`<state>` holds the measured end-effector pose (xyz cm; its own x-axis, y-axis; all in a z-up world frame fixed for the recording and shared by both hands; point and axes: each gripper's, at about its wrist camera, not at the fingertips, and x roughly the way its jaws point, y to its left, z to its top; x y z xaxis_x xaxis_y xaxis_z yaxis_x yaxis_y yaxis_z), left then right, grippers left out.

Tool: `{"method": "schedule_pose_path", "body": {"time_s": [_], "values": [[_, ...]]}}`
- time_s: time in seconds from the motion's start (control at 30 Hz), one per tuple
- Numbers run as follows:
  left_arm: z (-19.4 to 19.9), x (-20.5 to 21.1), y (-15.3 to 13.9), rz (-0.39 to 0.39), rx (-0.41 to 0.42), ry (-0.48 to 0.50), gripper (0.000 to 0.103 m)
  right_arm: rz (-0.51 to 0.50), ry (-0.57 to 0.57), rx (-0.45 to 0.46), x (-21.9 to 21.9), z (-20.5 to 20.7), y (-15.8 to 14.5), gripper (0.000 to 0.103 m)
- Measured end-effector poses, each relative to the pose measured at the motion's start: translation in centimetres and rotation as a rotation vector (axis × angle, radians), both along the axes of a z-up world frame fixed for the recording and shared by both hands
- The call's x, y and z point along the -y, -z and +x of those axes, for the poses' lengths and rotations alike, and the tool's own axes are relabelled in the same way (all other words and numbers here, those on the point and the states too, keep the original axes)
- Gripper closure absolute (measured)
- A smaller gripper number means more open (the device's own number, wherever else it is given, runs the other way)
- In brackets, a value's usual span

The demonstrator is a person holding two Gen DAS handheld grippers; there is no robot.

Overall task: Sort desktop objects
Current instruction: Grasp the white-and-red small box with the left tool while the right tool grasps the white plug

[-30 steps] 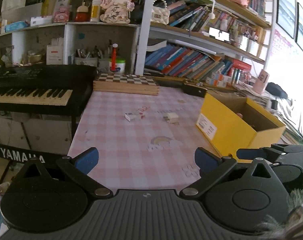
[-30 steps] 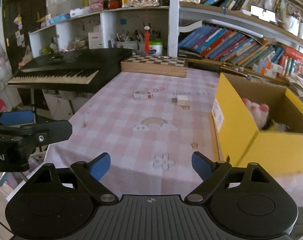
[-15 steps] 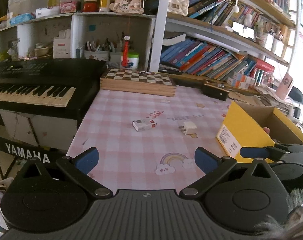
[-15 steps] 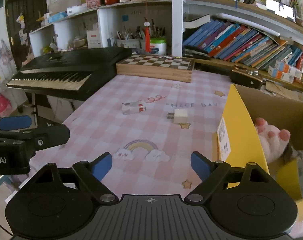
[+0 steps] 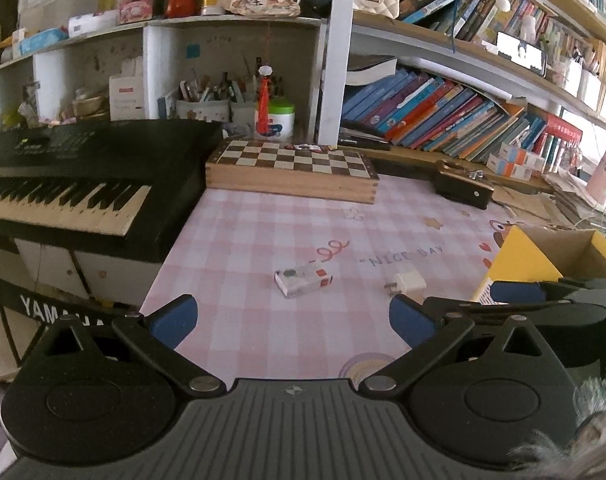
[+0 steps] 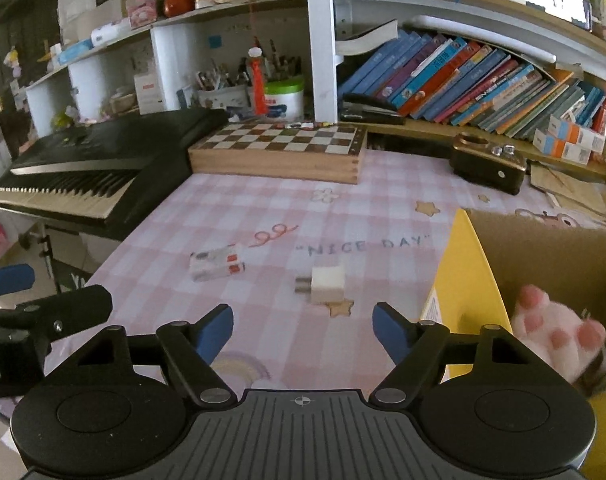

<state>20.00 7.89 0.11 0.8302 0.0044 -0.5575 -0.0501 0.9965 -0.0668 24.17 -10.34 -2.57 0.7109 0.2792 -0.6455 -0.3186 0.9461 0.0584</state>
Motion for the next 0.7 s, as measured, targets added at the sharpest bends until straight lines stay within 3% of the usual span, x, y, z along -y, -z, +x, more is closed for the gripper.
{"method": "schedule_pose_path", "body": {"time_s": [0.43, 0.63, 0.7], "values": [[6.4, -0.1, 1.0, 0.017, -0.011, 0.0, 0.002, -0.007, 0.053, -0.089, -0.9, 4.3, 1.6, 0.027], [10.1, -0.6, 3.1, -0.01, -0.093, -0.011, 0.005, -0.037, 0.047, -0.091, -2.1, 5.3, 2.4, 0.035], [11.4, -0.5, 3.9, -0.014, -0.123, -0.006, 0.012, -0.05, 0.044, -0.095, -2.5, 5.8, 2.8, 0.039]]}}
